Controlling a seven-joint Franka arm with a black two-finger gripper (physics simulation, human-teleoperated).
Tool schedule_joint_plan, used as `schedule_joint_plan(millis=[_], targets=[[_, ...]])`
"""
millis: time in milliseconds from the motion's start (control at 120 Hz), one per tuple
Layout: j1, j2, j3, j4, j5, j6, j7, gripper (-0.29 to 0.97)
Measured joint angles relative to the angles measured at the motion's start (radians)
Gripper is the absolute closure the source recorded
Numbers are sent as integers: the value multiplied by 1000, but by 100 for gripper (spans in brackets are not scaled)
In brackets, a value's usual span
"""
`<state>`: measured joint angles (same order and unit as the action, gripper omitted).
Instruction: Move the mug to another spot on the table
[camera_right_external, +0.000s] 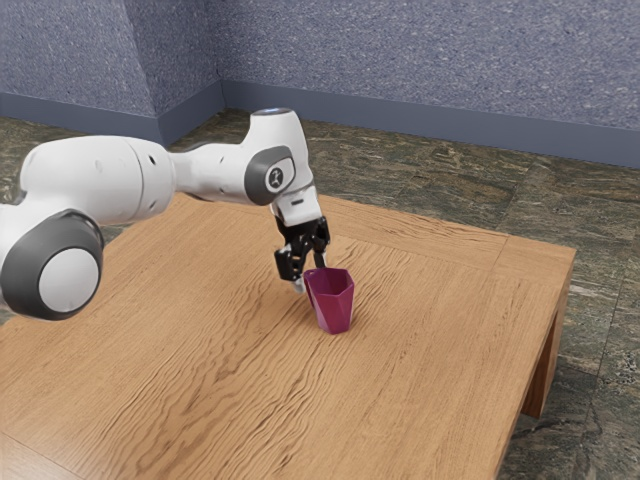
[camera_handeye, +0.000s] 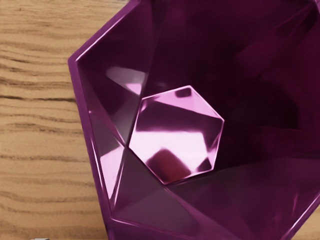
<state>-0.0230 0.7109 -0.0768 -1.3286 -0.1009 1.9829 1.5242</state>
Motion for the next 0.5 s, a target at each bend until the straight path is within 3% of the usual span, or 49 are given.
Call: schedule_joint_plan(millis=[500], targets=[[5, 23, 5, -4, -31, 22, 10, 42]])
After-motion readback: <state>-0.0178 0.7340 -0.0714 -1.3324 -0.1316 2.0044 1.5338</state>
